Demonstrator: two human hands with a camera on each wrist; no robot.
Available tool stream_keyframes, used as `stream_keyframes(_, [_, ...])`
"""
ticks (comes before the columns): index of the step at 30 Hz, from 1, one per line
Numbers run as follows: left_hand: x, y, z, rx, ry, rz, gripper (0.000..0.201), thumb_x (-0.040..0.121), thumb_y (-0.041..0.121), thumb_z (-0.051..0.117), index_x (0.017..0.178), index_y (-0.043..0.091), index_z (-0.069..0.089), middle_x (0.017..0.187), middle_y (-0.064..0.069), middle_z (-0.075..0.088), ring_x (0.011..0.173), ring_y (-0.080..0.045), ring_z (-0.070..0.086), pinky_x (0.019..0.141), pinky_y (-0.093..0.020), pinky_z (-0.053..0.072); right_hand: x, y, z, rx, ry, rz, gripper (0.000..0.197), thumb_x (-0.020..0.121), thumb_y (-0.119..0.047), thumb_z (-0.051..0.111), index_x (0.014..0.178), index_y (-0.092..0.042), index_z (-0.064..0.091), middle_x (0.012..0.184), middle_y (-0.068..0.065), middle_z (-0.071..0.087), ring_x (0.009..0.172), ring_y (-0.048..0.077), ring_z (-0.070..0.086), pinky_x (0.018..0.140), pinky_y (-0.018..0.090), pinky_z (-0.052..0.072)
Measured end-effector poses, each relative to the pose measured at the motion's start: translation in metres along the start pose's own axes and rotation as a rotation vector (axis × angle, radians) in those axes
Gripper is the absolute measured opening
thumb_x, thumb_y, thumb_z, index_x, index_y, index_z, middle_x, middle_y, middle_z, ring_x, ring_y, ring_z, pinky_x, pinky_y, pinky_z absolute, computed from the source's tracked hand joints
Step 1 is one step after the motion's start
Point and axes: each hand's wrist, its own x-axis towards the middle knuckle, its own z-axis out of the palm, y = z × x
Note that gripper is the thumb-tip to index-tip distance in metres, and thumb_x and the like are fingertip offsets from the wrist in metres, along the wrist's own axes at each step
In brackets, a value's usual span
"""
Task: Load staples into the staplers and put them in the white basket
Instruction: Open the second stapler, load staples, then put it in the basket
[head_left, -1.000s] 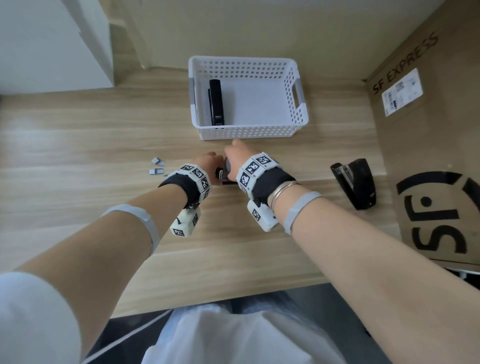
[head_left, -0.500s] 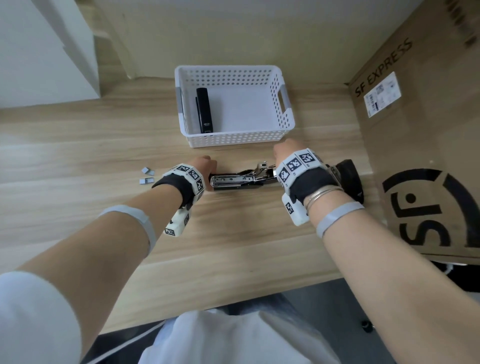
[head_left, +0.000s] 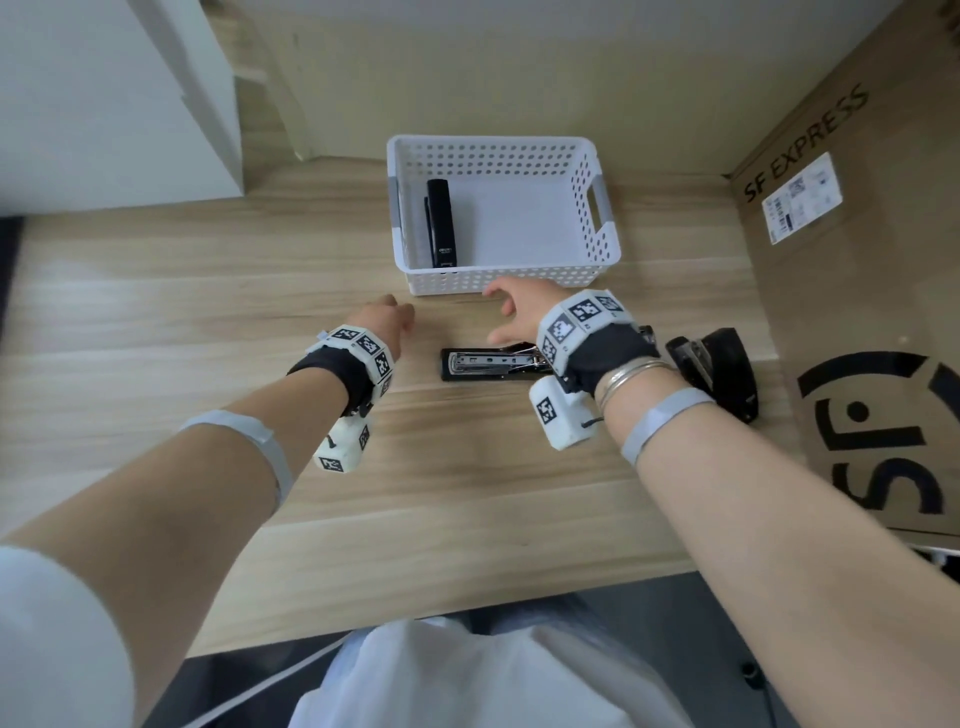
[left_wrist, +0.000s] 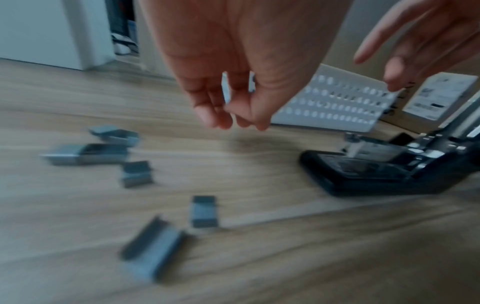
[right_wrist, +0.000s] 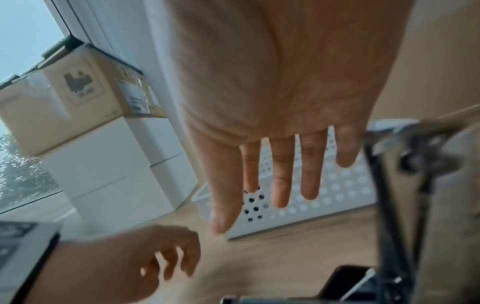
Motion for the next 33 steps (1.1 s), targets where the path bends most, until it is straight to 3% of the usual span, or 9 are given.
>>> stream_keyframes(3, [-0.009,-0.030,-0.002,0.054,0.061,-0.117,0.044,0.072,-0.014,0.045,0.108,0.010,0.054,0.114,-0.016,0.045,0.106,-0.035,0.043,0.081,-0.040,0.045,0.013,-0.013,0.014,-0.023,0.016,-0.024,0.052,0.089,-0.022,0.064,0.137,-0.017,0.045,0.131,0.003,0.057,0.118,0.021,0.056,0.094,0.027,0.042])
stream_keyframes(6, [-0.019,-0.047,0.004,0.088,0.015,-0.222,0.037,0.079,0.001,0.058,0.112,0.014,0.050,0.119,-0.015,0.040,0.110,-0.037,0.038,0.089,-0.046,0.046,0.022,-0.017,0.024,-0.003,0.021,-0.031,0.045,0.090,-0.019,0.061,0.133,-0.016,0.048,0.129,0.004,0.058,0.117,0.021,0.057,0.095,0.027,0.042])
stream_keyframes(8, [-0.021,-0.053,0.009,0.061,-0.005,-0.274,0.036,0.082,0.009,0.060,0.116,0.016,0.049,0.125,-0.015,0.040,0.111,-0.038,0.043,0.089,-0.045,0.047,0.027,-0.018,0.031,0.002,0.043,-0.034,0.040,0.090,-0.017,0.061,0.129,-0.016,0.052,0.127,0.005,0.060,0.115,0.022,0.058,0.095,0.027,0.043])
stream_keyframes(10, [-0.018,-0.053,0.012,0.005,0.013,-0.292,0.035,0.083,0.006,0.057,0.117,0.013,0.050,0.129,-0.018,0.041,0.109,-0.037,0.050,0.087,-0.039,0.046,0.031,-0.017,0.036,0.000,0.054,-0.034,0.037,0.090,-0.016,0.062,0.126,-0.016,0.055,0.124,0.006,0.061,0.113,0.022,0.059,0.094,0.027,0.043])
stream_keyframes(16, [-0.011,-0.042,0.015,-0.075,0.052,-0.177,0.022,0.086,-0.003,0.045,0.101,0.004,0.060,0.121,-0.022,0.050,0.096,-0.032,0.055,0.072,-0.027,0.044,0.038,-0.016,0.043,0.028,0.064,-0.053,0.032,0.090,-0.010,0.058,0.123,-0.013,0.058,0.123,0.007,0.062,0.109,0.023,0.060,0.084,0.022,0.041])
stream_keyframes(20, [-0.009,-0.034,0.017,-0.096,0.102,-0.104,0.024,0.083,-0.001,0.051,0.104,0.002,0.063,0.116,-0.020,0.053,0.104,-0.036,0.054,0.084,-0.033,0.046,0.041,-0.014,0.050,0.038,0.062,-0.039,0.030,0.090,-0.008,0.055,0.119,-0.016,0.060,0.121,0.006,0.063,0.091,0.018,0.057,0.082,0.024,0.044])
stream_keyframes(24, [-0.010,-0.019,0.015,-0.187,0.132,-0.035,0.022,0.084,0.006,0.054,0.105,0.005,0.061,0.113,-0.018,0.057,0.100,-0.035,0.057,0.083,-0.033,0.047,0.041,-0.012,0.055,0.033,0.057,-0.048,0.027,0.089,-0.009,0.057,0.114,-0.017,0.063,0.115,0.004,0.066,0.105,0.021,0.063,0.083,0.023,0.045])
stream_keyframes(28, [-0.010,0.000,0.010,-0.271,0.126,0.059,0.021,0.085,0.008,0.054,0.106,0.003,0.058,0.108,-0.014,0.066,0.094,-0.031,0.060,0.075,-0.027,0.042,0.042,-0.012,0.060,0.031,0.097,-0.047,0.022,0.089,-0.013,0.060,0.110,-0.017,0.067,0.111,0.002,0.069,0.104,0.020,0.064,0.091,0.027,0.050])
stream_keyframes(33, [-0.007,0.015,0.012,-0.379,0.116,0.032,0.024,0.084,0.012,0.058,0.106,0.003,0.058,0.105,-0.014,0.068,0.080,-0.017,0.049,0.071,-0.022,0.036,0.042,-0.016,0.068,0.061,0.107,-0.081,0.031,0.090,-0.021,0.062,0.120,-0.016,0.063,0.116,0.001,0.069,0.110,0.019,0.062,0.094,0.027,0.047])
